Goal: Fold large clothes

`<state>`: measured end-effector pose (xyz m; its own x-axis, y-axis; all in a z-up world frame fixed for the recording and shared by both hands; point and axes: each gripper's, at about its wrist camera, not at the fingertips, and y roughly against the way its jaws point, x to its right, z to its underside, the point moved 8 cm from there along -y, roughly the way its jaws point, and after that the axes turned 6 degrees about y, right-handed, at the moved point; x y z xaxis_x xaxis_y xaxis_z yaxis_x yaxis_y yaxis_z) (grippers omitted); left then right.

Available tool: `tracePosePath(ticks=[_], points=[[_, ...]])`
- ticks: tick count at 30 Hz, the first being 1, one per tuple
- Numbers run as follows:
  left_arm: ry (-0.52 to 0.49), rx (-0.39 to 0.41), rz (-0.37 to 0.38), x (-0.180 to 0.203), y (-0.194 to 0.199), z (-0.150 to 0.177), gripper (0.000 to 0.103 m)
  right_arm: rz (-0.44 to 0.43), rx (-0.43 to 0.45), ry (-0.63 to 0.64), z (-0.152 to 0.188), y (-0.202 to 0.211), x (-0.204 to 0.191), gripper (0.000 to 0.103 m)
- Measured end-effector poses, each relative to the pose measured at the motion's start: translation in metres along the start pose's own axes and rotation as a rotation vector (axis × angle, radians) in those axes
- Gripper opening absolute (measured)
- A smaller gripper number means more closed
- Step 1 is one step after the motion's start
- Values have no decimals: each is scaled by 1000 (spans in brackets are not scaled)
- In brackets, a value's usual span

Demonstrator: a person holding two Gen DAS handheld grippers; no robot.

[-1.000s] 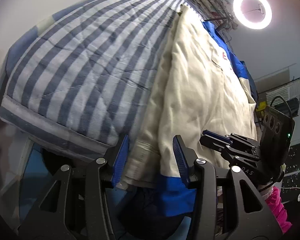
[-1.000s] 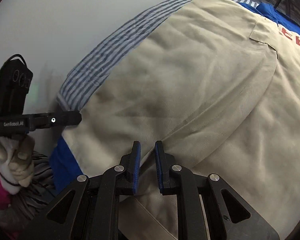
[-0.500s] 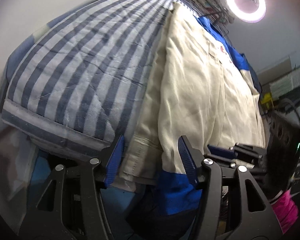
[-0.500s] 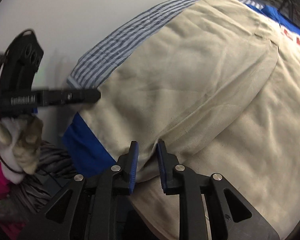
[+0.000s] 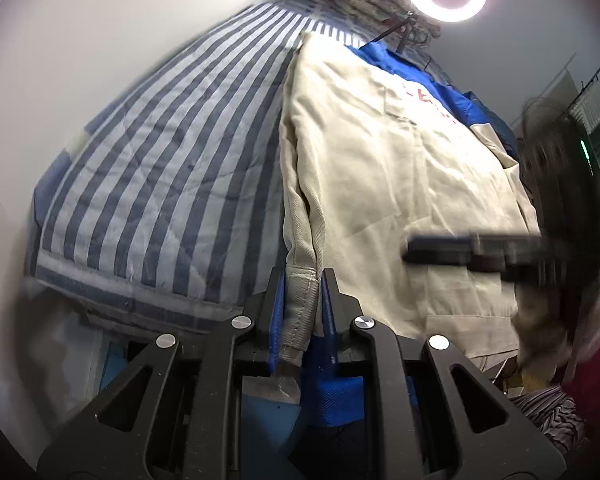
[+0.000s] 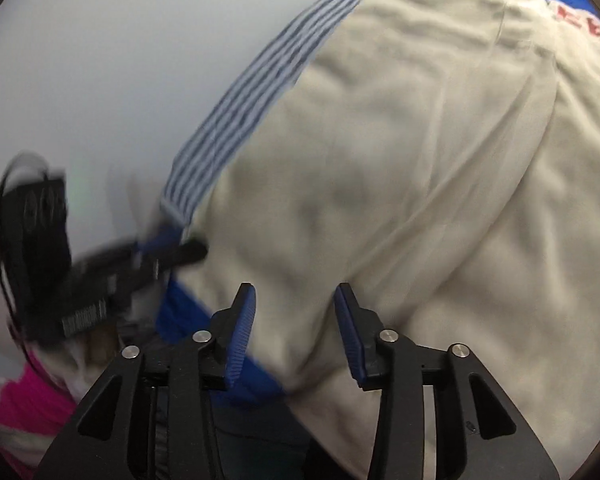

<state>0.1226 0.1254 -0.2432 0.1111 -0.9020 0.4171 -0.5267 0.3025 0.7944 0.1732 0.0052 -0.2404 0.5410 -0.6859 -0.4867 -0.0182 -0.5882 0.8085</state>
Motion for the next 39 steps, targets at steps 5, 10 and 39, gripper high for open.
tracePosePath(ticks=[5, 10, 39], points=[[-54, 32, -5, 10, 13, -7, 15, 30, 57, -29, -66, 10, 8, 50], [-77, 41, -6, 14, 20, -12, 15, 123, 63, -57, -125, -5, 17, 56], [-439, 101, -4, 166, 15, 9, 15, 65, 297, -240, -130, 63, 100, 4]])
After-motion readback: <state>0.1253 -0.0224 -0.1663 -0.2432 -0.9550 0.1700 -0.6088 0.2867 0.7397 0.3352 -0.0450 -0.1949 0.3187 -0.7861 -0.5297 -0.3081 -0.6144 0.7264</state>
